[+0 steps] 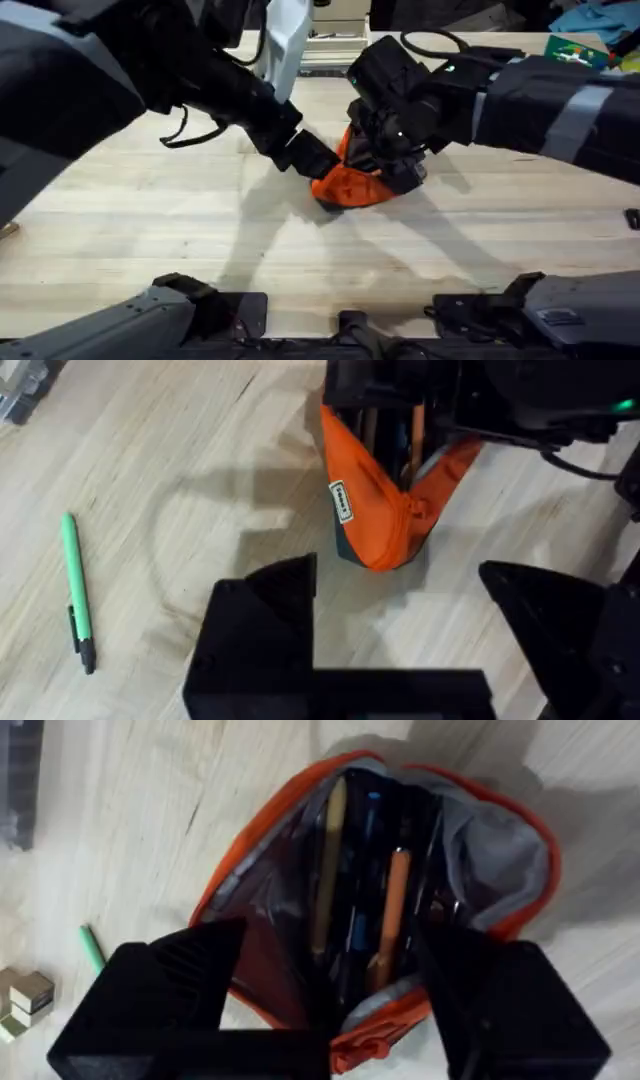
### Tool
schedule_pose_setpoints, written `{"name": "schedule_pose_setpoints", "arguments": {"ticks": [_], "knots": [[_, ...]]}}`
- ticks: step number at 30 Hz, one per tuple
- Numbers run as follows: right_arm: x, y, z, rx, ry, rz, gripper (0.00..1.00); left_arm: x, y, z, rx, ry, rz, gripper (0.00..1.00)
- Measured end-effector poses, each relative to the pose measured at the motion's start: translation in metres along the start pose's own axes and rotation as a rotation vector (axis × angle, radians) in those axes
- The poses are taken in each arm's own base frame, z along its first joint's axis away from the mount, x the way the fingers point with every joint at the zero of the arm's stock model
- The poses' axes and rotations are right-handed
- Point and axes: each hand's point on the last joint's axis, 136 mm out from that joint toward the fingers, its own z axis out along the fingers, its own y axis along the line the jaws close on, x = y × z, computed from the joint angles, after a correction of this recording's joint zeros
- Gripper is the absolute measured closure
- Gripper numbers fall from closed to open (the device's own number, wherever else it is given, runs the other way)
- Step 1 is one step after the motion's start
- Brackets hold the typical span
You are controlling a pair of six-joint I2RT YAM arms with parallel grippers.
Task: Unzip the bag, pick up the pens from the table one at a time and place them inside, then zip the bag closed.
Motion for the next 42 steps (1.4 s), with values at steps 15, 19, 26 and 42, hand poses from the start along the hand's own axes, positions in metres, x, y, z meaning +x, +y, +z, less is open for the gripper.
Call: {"name": "schedule_pose_setpoints", "arguments": {"ticks": [15, 19, 26, 42], "knots": [[-0.001, 0.001, -0.013, -0.025, 0.010, -0.121, 0.004, 0.000, 0.000, 0.000, 0.000, 0.000, 0.000, 0.007], [-0.004, 0.007, -0.030, -0.081, 0.013, -0.232, 0.004, 0.000, 0.000, 0.000, 0.000, 0.000, 0.000, 0.007], [-0.010, 0.016, -0.066, -0.195, -0.001, -0.429, 0.004, 0.001, 0.018, -0.003, -0.077, 0.001, -0.078, 0.007], [-0.022, 0.021, -0.127, -0.384, -0.072, -0.711, 0.004, 0.006, 0.107, -0.035, -0.396, -0.065, -0.220, 0.007]]}}
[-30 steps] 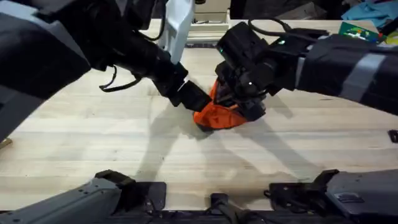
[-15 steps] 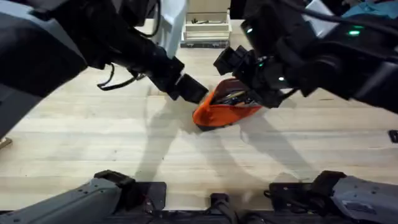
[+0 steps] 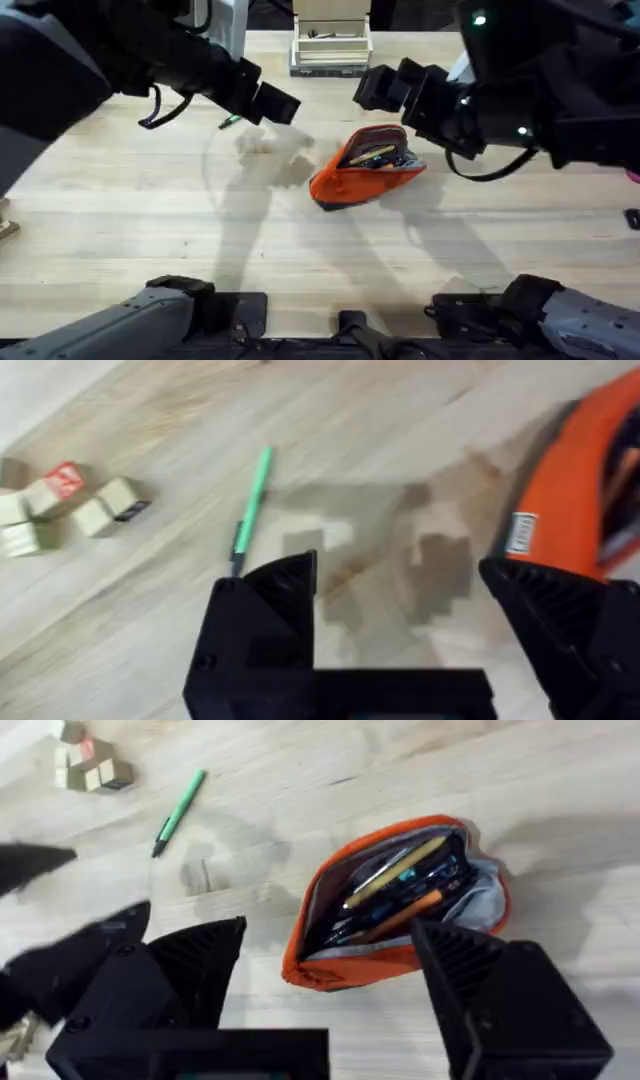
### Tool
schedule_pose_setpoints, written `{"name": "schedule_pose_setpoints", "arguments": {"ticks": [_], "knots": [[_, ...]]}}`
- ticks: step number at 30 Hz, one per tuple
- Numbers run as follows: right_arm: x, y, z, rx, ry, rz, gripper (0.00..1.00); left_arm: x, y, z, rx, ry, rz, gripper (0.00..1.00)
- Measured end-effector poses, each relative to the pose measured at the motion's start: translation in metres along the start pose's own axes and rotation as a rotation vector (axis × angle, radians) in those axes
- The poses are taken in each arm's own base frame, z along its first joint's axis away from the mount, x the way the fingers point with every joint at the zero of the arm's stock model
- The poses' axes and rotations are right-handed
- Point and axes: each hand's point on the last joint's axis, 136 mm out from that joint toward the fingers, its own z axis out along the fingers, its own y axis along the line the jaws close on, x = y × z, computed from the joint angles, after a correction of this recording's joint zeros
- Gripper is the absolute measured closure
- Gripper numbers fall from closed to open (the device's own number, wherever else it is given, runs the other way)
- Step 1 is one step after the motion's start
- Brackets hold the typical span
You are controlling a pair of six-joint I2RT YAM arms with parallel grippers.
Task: Unzip the bag, pick up the pens from the table one at a time and place them inside, then zip the bag closed.
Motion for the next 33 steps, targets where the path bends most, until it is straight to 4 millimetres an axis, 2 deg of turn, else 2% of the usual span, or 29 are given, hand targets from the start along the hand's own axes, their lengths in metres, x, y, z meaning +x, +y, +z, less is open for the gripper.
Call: {"name": "schedule_pose_setpoints", "arguments": {"ticks": [10, 17, 22, 27, 33], "knots": [[0.002, 0.009, -0.019, -0.086, 0.010, -0.135, 0.004, -0.005, 0.038, 0.022, -0.151, 0.020, 0.017, 0.009], [0.002, 0.014, -0.034, -0.144, 0.001, -0.164, 0.004, 0.008, 0.070, 0.037, -0.206, 0.060, -0.037, 0.008], [0.001, 0.015, -0.039, -0.161, -0.005, -0.169, 0.004, 0.008, 0.088, 0.059, -0.229, 0.060, -0.053, 0.008], [0.001, 0.015, -0.039, -0.160, -0.005, -0.173, 0.004, 0.004, 0.098, 0.082, -0.236, 0.041, -0.050, 0.008], [0.001, 0.015, -0.039, -0.161, -0.005, -0.173, 0.004, 0.017, 0.102, 0.114, -0.218, 0.085, -0.058, 0.007]]}}
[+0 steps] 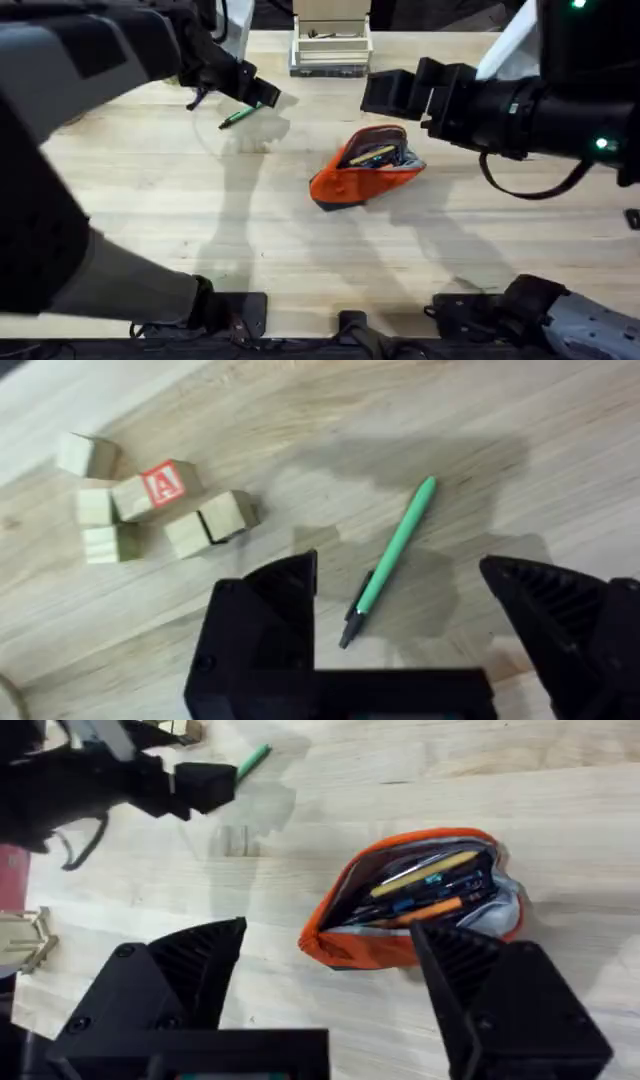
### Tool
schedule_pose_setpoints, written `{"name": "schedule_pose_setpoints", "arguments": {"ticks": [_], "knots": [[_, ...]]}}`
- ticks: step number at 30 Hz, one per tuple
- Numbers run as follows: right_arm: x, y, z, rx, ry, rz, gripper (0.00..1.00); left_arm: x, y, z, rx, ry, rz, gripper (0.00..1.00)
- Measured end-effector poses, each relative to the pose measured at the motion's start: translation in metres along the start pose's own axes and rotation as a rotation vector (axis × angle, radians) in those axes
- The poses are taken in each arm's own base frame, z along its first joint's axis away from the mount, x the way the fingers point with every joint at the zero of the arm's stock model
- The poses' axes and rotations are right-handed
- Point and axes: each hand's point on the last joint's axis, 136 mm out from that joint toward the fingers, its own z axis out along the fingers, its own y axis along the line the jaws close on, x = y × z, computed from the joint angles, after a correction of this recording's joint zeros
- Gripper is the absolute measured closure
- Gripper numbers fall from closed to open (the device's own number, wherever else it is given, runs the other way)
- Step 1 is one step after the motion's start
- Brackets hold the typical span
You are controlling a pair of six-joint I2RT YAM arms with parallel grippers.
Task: Unzip the bag, pick up the pens from the table one at a time and place them inside, then zip the bag closed.
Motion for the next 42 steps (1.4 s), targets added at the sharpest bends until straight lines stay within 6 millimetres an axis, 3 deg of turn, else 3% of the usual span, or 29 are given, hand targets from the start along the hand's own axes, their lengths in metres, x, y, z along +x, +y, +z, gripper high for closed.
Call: {"name": "schedule_pose_setpoints", "arguments": {"ticks": [5, 12, 19, 24, 36, 39, 42], "knots": [[0.000, 0.000, 0.000, 0.000, 0.000, 0.000, 0.004, 0.013, -0.004, 0.032, 0.019, 0.045, -0.002, 0.007], [0.000, 0.000, 0.000, 0.000, 0.000, 0.000, 0.004, 0.027, -0.010, 0.056, 0.044, 0.085, -0.006, 0.007], [0.000, 0.000, 0.000, 0.000, 0.000, 0.000, 0.004, 0.021, -0.009, 0.062, 0.049, 0.070, -0.006, 0.012], [0.000, 0.000, 0.000, 0.000, 0.000, 0.005, 0.004, 0.021, -0.012, 0.064, 0.081, 0.068, -0.012, 0.075], [0.000, 0.000, 0.000, 0.000, 0.000, 0.017, 0.004, 0.035, -0.029, 0.058, 0.173, 0.135, -0.031, 0.135], [0.000, 0.000, 0.000, 0.000, 0.000, 0.017, 0.004, 0.035, -0.032, 0.058, 0.188, 0.135, -0.033, 0.210], [0.000, 0.000, 0.000, 0.000, 0.000, 0.019, 0.004, 0.034, -0.035, 0.058, 0.207, 0.133, -0.034, 0.354]]}}
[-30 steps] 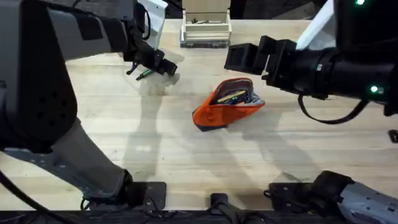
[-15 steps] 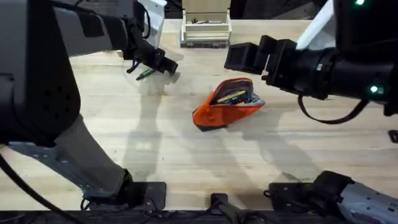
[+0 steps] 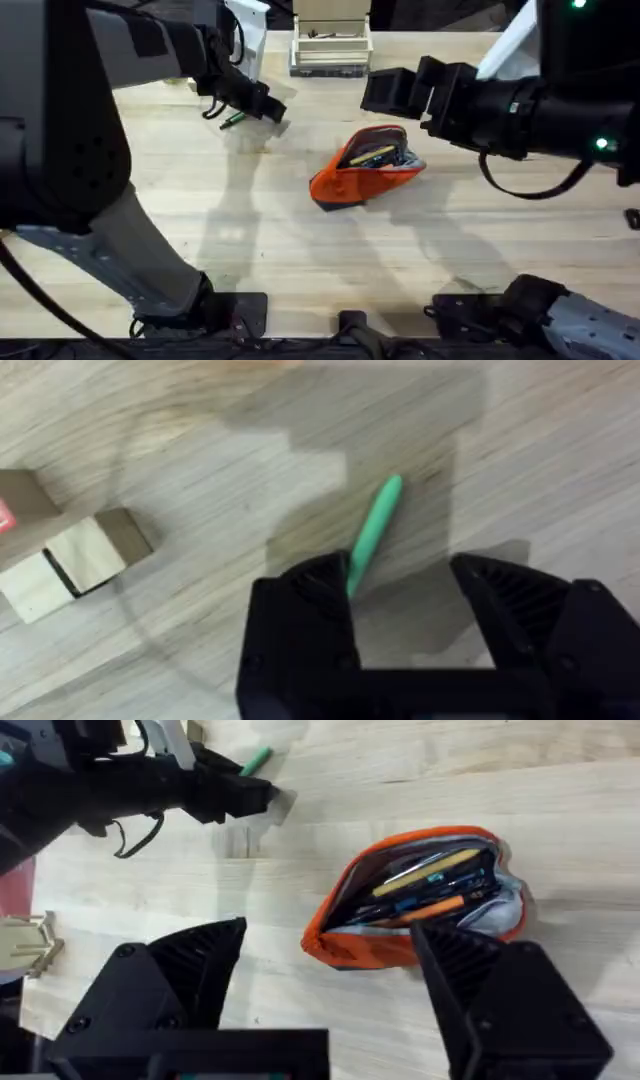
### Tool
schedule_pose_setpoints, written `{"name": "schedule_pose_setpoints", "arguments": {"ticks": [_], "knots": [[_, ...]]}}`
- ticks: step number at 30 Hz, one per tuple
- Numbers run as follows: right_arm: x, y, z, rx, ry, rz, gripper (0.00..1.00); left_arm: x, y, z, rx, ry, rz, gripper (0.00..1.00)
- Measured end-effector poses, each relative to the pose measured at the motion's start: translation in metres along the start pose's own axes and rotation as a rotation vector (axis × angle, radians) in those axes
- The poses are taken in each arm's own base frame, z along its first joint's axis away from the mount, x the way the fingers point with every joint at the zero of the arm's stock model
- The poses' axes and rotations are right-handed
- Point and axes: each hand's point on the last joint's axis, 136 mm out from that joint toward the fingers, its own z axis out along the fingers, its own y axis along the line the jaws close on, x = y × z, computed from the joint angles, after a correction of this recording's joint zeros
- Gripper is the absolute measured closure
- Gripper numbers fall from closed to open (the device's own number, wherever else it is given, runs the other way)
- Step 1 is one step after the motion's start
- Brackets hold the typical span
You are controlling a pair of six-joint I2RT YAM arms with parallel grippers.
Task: Unzip the bag, pick up the pens from the table one at a time and place them inside, then zip the bag closed.
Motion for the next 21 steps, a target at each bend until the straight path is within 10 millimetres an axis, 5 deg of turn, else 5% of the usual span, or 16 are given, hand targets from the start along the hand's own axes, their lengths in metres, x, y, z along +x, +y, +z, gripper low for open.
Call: {"name": "schedule_pose_setpoints", "arguments": {"ticks": [4, 11, 15, 21], "knots": [[0.0000, 0.0000, 0.0000, 0.000, 0.000, 0.000, 0.004, -0.0003, -0.0017, 0.0002, 0.008, 0.002, 0.001, 0.412], [0.0000, 0.0000, 0.0000, 0.000, 0.000, 0.000, 0.004, -0.0014, -0.0040, 0.0002, 0.017, -0.003, 0.006, 0.668], [0.0000, 0.0000, 0.0000, 0.000, 0.000, 0.000, 0.004, -0.0027, -0.0055, 0.0005, 0.028, -0.010, 0.007, 0.916], [0.0000, 0.0000, 0.0000, 0.000, 0.000, 0.000, 0.003, -0.0039, -0.0062, 0.0002, 0.029, -0.012, 0.009, 0.954]]}}
